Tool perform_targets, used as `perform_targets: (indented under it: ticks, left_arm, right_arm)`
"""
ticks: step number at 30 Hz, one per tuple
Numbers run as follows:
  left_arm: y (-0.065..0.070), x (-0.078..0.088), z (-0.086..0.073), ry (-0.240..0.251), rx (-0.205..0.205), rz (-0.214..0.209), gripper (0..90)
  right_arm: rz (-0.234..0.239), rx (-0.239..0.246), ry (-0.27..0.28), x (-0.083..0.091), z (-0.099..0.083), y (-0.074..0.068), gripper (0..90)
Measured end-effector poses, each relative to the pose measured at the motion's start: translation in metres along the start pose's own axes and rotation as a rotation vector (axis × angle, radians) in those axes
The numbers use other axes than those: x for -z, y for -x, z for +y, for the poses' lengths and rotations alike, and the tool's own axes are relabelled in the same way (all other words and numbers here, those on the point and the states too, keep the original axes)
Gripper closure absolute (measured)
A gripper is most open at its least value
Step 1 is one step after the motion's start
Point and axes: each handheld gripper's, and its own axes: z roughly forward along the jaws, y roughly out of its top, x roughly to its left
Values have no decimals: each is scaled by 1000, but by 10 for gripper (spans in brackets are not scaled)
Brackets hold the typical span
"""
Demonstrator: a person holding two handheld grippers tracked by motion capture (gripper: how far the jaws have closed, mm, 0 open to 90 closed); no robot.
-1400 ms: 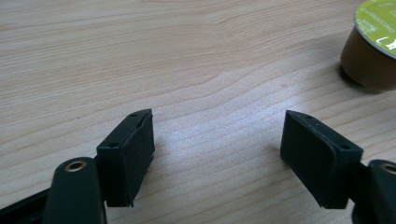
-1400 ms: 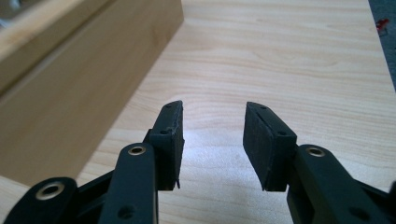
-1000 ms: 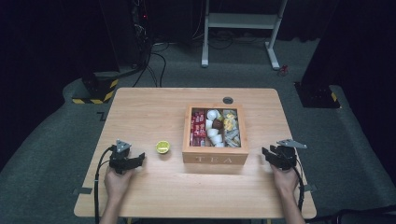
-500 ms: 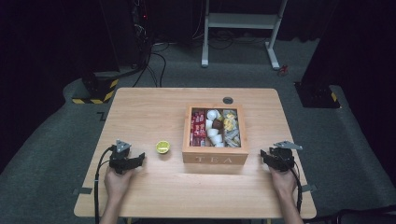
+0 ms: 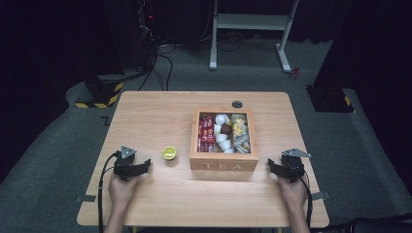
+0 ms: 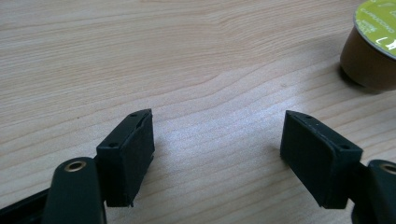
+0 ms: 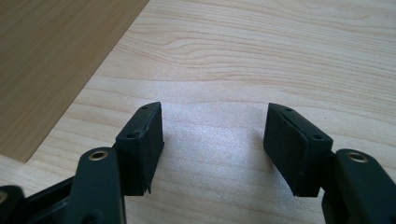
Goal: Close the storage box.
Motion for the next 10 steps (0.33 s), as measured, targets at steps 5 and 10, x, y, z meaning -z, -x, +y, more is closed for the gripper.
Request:
perform_targets:
  ticks: [5,10]
  left_arm:
    - [0,0,0,1,1,-1,264]
    - [0,0,0,1,1,-3,261]
  right_arm:
    - [-1,-1,0,0,0,0,379]
    - [-1,0,0,0,0,0,379]
